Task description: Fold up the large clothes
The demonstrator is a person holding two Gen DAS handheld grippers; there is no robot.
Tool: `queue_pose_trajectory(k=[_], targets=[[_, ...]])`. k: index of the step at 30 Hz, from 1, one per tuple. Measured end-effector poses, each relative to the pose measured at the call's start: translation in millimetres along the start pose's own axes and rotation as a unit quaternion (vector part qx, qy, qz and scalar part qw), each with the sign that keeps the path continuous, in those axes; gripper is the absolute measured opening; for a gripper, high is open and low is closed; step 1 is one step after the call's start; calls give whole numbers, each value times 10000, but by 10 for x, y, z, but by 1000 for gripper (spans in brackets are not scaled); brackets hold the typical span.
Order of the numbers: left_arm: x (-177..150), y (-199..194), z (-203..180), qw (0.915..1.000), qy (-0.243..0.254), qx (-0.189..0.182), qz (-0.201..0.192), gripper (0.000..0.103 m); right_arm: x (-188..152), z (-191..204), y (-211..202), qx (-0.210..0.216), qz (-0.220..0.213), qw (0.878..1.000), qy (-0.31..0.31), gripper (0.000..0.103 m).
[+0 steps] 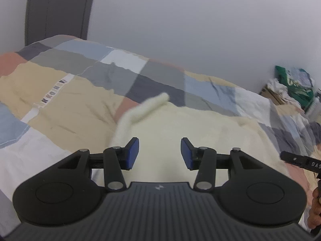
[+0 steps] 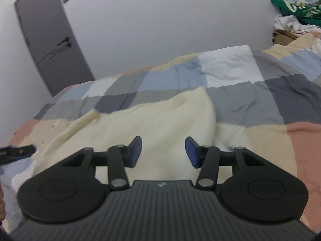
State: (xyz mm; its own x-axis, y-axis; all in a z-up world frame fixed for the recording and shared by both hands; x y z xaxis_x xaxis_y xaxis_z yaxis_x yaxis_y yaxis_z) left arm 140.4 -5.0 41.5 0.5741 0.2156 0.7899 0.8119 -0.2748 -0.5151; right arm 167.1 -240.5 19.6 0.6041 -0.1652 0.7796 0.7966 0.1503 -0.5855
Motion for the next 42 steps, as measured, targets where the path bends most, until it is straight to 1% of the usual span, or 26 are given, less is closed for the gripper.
queue_pose_trajectory(k=[3, 6, 8, 11, 14, 16, 18, 20, 23, 27, 30, 32, 35, 37, 39, 42], targets=[[-108, -30, -177, 9999, 135, -84, 30, 52, -130, 122, -124, 186, 49, 9998, -77, 51], [-248, -10, -338, 9994, 258, -211, 129, 52, -235, 230, -204, 283, 100, 9994, -179, 51], [-346, 16, -414, 9992, 318, -189, 168, 52, -288, 298, -235, 313, 117, 9991, -272, 51], [-481, 108, -495, 9982, 414, -247, 365, 52, -344, 372, -258, 296, 73, 9986, -431, 51], [-613, 224, -518, 9970, 530, -199, 534, 52, -390, 396, -190, 288, 111, 9981, -527, 50], [-672, 283, -509, 9963, 618, -143, 571, 52, -442, 372, -97, 236, 250, 9980, -536, 50], [-714, 316, -507, 9959, 629, -101, 640, 52, -494, 335, -44, 342, 304, 9975, -539, 49], [-745, 343, -506, 9952, 660, -74, 722, 52, -540, 307, 20, 438, 457, 9967, -501, 49], [-779, 386, -465, 9948, 683, -77, 750, 52, -600, 321, 93, 448, 560, 9960, -527, 49], [-814, 371, -454, 9954, 680, -77, 667, 52, -669, 377, 98, 355, 482, 9956, -727, 49], [-807, 294, -471, 9957, 632, -89, 666, 52, -664, 370, 38, 339, 433, 9959, -715, 49], [-795, 213, -492, 9960, 597, -91, 655, 52, -638, 346, -33, 379, 428, 9964, -624, 49], [-795, 62, -518, 9971, 429, -169, 600, 53, -613, 318, -173, 517, 510, 9969, -295, 51], [-800, -50, -539, 9977, 255, -326, 546, 55, -604, 333, -280, 673, 541, 9961, -166, 52], [-808, -141, -576, 9975, 174, -409, 547, 55, -615, 364, -403, 931, 592, 9939, 50, 52], [-818, -276, -626, 9980, 144, -432, 436, 57, -669, 384, -505, 1302, 824, 9865, 546, 52]])
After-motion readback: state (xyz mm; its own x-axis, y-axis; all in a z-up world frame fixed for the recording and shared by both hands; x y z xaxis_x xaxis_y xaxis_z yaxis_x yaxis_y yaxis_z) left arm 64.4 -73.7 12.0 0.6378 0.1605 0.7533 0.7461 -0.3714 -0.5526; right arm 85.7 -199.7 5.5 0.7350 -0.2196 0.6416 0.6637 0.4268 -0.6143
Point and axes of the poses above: each gripper's, at about its wrist camera, not at the fingertips, and y roughly the way its jaws point, z to its left, x to its top, the point moved 5 cm from there along y, roughly the way its jaws point, and after that the axes turned 10 degrees about -x, right-handed, at the moved point
